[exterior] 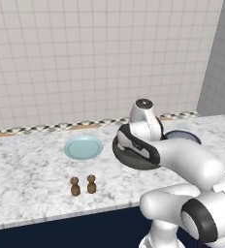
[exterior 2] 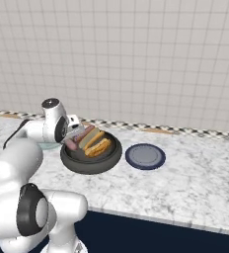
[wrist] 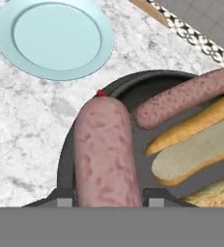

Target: Place one bun and one sausage from the bowl on each plate.

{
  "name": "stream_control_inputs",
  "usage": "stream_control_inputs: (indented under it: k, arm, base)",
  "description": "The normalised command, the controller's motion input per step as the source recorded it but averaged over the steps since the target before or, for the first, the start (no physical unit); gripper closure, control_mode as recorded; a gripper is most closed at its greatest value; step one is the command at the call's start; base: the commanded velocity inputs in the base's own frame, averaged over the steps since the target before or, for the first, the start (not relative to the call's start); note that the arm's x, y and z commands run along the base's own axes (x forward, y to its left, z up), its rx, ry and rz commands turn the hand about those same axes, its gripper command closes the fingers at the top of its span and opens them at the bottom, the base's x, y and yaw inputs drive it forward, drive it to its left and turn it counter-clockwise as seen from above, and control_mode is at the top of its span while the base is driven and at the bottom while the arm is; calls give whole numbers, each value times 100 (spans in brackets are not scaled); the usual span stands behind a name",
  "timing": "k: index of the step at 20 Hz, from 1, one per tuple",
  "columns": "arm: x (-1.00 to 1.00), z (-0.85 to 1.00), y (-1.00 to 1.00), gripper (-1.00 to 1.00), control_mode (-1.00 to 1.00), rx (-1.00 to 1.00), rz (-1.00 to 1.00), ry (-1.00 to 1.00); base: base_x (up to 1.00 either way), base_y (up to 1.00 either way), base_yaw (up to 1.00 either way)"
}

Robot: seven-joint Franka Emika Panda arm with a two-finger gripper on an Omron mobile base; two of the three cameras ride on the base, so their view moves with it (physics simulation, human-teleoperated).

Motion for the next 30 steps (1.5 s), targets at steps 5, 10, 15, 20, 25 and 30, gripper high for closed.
stream_control_inputs:
  k: [5, 10, 15, 20, 25, 30]
  arm:
    - [10, 34, 100, 100, -100, 0, -26, -1]
    - [28, 0, 72, 100, -100, 14, -44, 0]
    - [52, -5, 37, 100, -100, 23, -40, 0]
    - [55, -37, 34, 100, -100, 26, -38, 5]
    - [16, -42, 62, 100, -100, 16, -28, 11]
    - [36, -30, 58, 100, -100, 1, -24, 6]
  base:
    - [0, 0, 0]
    - [0, 0, 0]
    - [0, 0, 0]
    - [0, 0, 0]
    - [0, 0, 0]
    - [0, 0, 0]
